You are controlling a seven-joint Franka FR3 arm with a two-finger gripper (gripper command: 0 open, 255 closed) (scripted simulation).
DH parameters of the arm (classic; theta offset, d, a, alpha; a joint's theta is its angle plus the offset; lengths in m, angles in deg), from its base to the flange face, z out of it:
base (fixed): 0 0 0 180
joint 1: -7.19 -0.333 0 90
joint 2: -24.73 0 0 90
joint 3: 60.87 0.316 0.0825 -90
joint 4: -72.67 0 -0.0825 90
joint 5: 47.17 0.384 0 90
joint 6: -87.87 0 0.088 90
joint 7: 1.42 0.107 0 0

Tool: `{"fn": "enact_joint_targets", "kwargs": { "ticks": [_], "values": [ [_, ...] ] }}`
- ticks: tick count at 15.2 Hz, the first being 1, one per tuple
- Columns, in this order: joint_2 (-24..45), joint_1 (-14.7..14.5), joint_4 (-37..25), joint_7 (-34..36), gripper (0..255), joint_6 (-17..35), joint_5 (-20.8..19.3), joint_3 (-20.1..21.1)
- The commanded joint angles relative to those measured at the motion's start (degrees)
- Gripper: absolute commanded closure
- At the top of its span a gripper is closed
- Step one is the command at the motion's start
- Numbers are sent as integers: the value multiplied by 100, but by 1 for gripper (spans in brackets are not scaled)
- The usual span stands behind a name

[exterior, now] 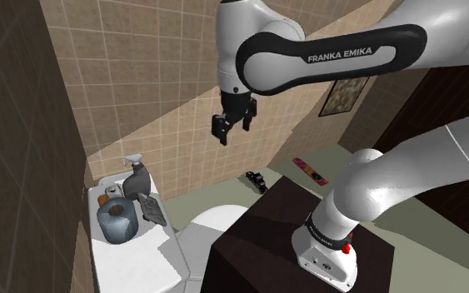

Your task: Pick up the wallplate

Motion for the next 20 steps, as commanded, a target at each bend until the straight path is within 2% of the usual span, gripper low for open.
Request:
{"fn": "enact_joint_targets", "kwargs": {
  "ticks": [1, 6, 12, 15, 20],
  "values": [
    [382, 15, 1, 372, 0, 326, -73, 291],
    [1493, 133, -302, 1371, 0, 863, -534, 966],
    [3154, 188, -989, 2833, 0, 1144, -1656, 1545],
    [4063, 7, -1466, 3558, 0, 1084, -2333, 1585],
    [5493, -572, -2421, 4460, 0, 816, -3251, 1328]
  ]
}}
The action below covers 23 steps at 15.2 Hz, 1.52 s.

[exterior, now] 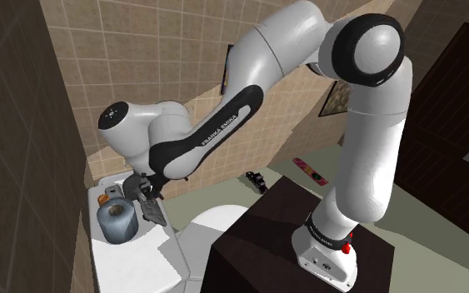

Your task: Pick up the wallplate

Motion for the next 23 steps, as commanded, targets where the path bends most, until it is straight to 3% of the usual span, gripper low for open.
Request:
{"fn": "enact_joint_targets", "kwargs": {
  "ticks": [1, 10, 20, 21, 23],
  "values": [
    [578, -277, -458, 313, 0, -157, -323, -132],
    [2893, -1448, -2761, 860, 0, -812, -1103, -833],
    [3359, -1615, -2989, 958, 0, -557, -1204, -1048],
    [3380, -1625, -3083, 908, 255, -614, -1192, -1050],
    [3350, -1619, -3014, 940, 255, -588, -1190, -1040]
  ]
}}
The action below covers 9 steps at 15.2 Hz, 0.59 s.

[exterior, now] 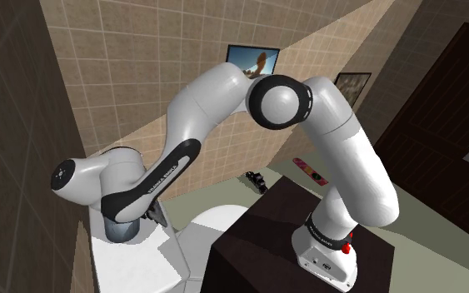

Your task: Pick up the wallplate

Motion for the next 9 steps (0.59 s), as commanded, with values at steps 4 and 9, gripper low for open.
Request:
{"fn": "enact_joint_targets", "kwargs": {
  "ticks": [4, 9],
  "values": [
    [373, -8, -183, 5, 255, 14, -197, -28],
    [290, -84, -131, -24, 255, 38, -101, -115]
  ]
}}
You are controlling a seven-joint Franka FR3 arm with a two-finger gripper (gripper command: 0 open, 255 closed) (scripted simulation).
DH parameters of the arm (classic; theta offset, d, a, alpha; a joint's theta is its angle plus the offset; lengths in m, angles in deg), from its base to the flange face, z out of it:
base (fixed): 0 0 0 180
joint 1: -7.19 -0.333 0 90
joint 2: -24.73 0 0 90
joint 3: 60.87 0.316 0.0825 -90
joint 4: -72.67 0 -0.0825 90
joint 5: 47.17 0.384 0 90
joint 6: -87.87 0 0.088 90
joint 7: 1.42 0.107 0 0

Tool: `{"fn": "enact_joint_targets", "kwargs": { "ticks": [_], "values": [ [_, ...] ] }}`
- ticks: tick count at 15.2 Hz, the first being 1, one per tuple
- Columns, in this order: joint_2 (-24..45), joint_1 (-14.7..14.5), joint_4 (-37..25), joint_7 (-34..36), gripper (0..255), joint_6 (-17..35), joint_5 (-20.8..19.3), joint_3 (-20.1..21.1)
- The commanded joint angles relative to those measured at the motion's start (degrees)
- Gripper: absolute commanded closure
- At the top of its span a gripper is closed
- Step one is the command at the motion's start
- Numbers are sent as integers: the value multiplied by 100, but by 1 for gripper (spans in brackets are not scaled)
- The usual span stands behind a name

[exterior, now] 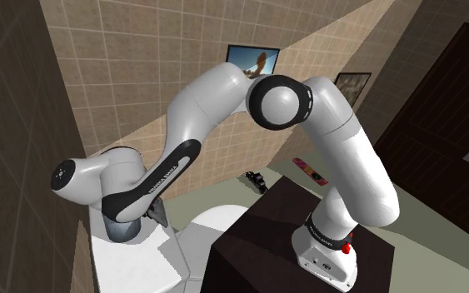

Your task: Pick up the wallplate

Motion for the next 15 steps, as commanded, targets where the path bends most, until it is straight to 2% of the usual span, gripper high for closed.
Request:
{"fn": "enact_joint_targets", "kwargs": {
  "ticks": [1, 15],
  "values": [
    [241, -38, -96, -26, 255, -19, -5, -45],
    [-475, 82, 148, -260, 255, -418, 261, 132]
  ]
}}
